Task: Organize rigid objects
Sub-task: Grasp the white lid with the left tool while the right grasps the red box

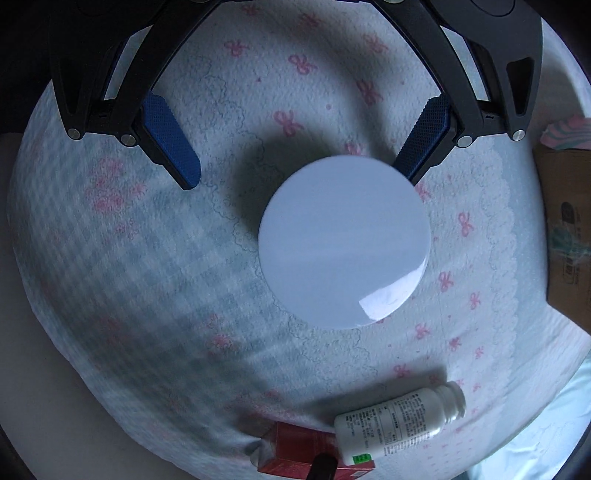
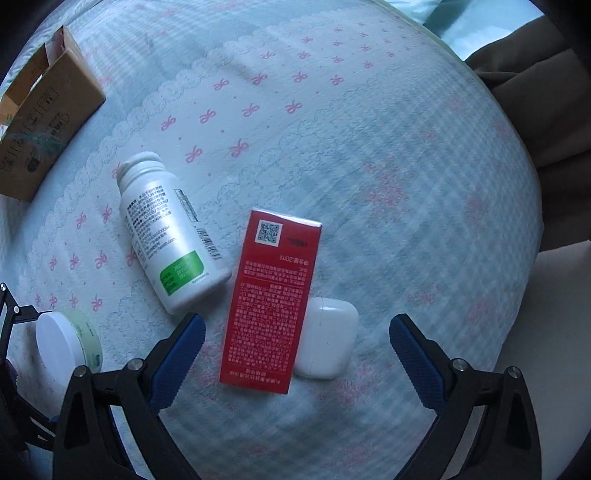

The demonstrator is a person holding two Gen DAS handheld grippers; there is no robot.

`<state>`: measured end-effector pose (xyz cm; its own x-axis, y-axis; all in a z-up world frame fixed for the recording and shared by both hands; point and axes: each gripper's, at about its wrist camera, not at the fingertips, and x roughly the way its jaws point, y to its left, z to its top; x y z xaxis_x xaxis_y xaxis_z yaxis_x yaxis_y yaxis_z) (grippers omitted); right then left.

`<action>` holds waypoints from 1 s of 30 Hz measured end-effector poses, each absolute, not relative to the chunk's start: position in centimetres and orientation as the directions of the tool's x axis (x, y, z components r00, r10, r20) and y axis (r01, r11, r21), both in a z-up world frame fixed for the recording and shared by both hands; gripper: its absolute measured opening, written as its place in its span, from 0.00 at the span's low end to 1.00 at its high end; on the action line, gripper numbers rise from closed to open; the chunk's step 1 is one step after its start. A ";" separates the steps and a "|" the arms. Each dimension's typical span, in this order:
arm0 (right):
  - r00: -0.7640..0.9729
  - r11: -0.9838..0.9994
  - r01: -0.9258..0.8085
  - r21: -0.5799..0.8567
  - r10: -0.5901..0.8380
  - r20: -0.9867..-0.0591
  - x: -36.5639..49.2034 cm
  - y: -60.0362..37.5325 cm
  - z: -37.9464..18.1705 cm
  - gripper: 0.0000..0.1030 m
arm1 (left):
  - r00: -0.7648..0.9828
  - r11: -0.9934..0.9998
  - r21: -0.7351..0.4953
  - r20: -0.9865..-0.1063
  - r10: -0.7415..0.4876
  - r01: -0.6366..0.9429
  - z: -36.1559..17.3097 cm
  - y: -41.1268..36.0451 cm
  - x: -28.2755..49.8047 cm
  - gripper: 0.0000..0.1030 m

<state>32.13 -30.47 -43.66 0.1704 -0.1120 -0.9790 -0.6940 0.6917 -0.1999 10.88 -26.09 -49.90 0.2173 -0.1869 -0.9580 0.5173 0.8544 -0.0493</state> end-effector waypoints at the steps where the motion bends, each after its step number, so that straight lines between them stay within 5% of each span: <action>1: 0.173 0.676 -0.708 -0.205 -0.116 -0.978 32.1 -30.2 -44.1 0.96 | 0.223 0.854 -0.048 -0.956 -0.189 0.518 -50.0 -26.4 11.1 1.00; 11: 0.146 0.601 -0.776 -0.190 -0.122 -0.982 31.0 -28.6 -47.2 0.50 | 0.251 0.879 -0.051 -0.949 -0.191 0.474 -50.3 -27.2 13.7 1.00; 16: 0.114 0.680 -0.716 -0.160 -0.112 -0.987 31.6 -28.5 -47.3 0.45 | 0.270 0.901 -0.045 -0.947 -0.176 0.431 -50.1 -28.1 15.4 0.90; 20: 0.089 0.708 -0.686 -0.167 -0.145 -0.985 31.9 -28.2 -47.8 0.44 | 0.295 0.921 -0.039 -0.941 -0.164 0.389 -49.5 -27.7 16.5 0.66; 30: 0.085 0.756 -0.632 -0.170 -0.150 -0.985 30.1 -26.2 -49.0 0.41 | 0.291 0.913 -0.057 -0.938 -0.188 0.404 -49.0 -25.1 14.8 0.66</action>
<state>30.13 -26.20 -48.98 0.0847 -0.1503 -0.9850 -0.6322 0.7560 -0.1697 14.84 -25.12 -49.03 0.2913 -0.1879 -0.9380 0.4043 0.9128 -0.0573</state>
